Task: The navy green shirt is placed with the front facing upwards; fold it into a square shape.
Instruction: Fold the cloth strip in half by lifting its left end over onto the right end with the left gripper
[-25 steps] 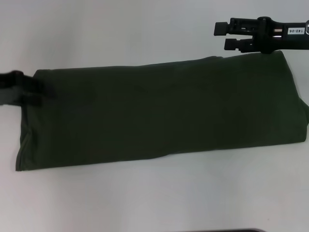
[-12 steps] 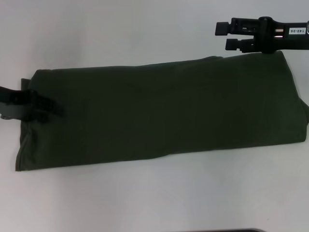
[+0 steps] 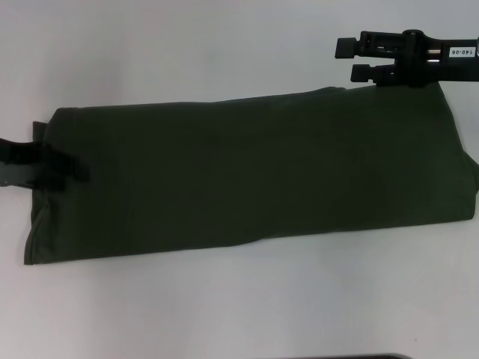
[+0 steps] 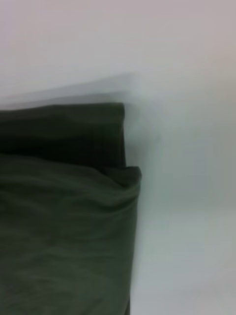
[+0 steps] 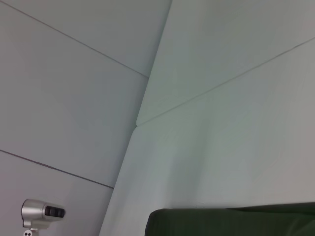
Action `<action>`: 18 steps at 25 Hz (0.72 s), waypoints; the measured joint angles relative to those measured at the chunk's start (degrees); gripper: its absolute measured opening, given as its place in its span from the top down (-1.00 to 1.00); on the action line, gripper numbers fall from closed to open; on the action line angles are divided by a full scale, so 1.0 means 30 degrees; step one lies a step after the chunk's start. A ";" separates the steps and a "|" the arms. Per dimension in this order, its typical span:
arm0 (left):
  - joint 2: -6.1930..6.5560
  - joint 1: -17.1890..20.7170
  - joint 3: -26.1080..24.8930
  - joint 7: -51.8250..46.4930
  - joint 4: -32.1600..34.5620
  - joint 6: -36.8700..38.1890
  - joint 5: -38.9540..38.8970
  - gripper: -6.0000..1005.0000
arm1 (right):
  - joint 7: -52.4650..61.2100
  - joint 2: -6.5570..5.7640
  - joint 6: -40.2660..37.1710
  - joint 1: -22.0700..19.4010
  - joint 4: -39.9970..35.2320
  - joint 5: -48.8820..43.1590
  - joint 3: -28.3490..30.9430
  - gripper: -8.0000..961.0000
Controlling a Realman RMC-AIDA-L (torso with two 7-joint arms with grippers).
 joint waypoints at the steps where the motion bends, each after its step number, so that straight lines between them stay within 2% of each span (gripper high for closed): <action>1: -0.0041 -0.0023 -0.0046 -0.0045 -0.0023 -0.0056 0.0127 -0.10 | 0.0013 -0.0001 0.0002 0.0000 0.0010 -0.0001 0.0000 -0.96; 6: 0.0032 0.0074 -0.0152 -0.0317 0.0019 -0.0267 0.0214 -0.10 | 0.0047 -0.0001 -0.0004 -0.0054 0.0027 -0.0016 0.0001 -0.96; 18: 0.0906 0.0361 -0.0495 -0.0960 0.0680 0.0260 0.0178 -0.10 | 0.0049 -0.0001 -0.0015 -0.0260 0.0027 -0.0031 0.0057 -0.96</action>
